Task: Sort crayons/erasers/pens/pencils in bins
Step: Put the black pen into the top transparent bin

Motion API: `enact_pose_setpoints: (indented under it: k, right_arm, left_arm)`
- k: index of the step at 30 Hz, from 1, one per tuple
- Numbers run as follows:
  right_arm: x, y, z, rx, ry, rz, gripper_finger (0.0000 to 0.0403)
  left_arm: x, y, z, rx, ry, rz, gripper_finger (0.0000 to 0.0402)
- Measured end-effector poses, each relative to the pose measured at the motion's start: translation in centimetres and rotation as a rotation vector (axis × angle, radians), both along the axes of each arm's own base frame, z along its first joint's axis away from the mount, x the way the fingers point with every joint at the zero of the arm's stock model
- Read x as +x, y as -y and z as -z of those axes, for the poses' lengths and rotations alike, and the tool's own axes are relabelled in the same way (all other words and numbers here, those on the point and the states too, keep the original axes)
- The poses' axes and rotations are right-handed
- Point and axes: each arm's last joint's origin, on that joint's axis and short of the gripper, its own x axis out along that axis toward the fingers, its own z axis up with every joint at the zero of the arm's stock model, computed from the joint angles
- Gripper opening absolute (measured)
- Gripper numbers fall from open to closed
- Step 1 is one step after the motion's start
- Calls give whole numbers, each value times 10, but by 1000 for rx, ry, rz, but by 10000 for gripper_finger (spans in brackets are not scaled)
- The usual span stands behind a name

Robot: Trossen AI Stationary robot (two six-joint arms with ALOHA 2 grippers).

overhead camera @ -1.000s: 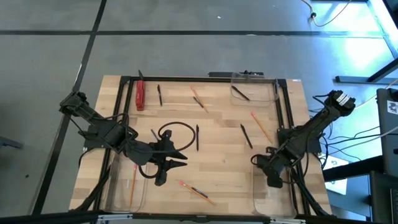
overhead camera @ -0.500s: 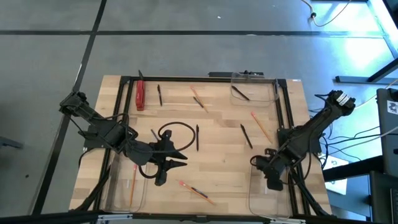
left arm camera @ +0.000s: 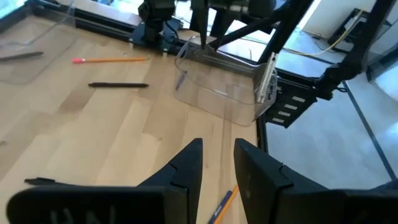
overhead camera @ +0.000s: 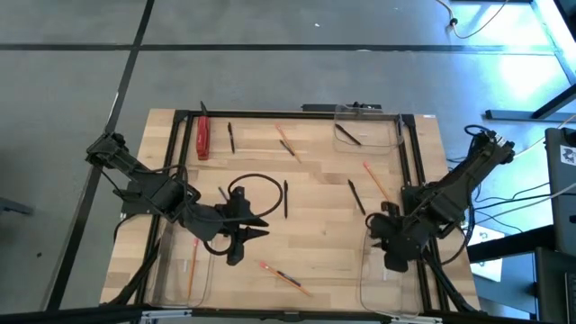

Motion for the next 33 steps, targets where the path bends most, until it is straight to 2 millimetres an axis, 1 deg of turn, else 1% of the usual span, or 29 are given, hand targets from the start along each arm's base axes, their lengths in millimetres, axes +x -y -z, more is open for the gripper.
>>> enact_pose_setpoints:
  k: [3,7,13,19,23,27,30,33]
  right_arm:
    - [3,4,-19,-36,99,79,108]
    - [9,9,-34,-19,164,155,108]
    - [14,14,-37,2,169,188,108]
    - [18,18,-34,8,154,204,108]
    - [21,21,-34,-9,159,194,108]
    - [24,24,-34,-19,161,201,108]
    - [26,28,-34,-28,162,207,108]
    - [28,30,-34,-62,172,170,108]
  left_arm:
    - [0,0,0,3,2,-6,85]
    - [0,0,0,9,2,-3,85]
    - [-1,0,1,-6,-9,-12,85]
    - [-9,5,9,-84,-93,-63,85]
    - [-14,9,17,-143,-141,-151,85]
    - [-15,6,28,-227,-223,-284,85]
    - [-16,-8,33,-309,-271,-445,85]
    - [-15,-23,38,-293,-319,-543,85]
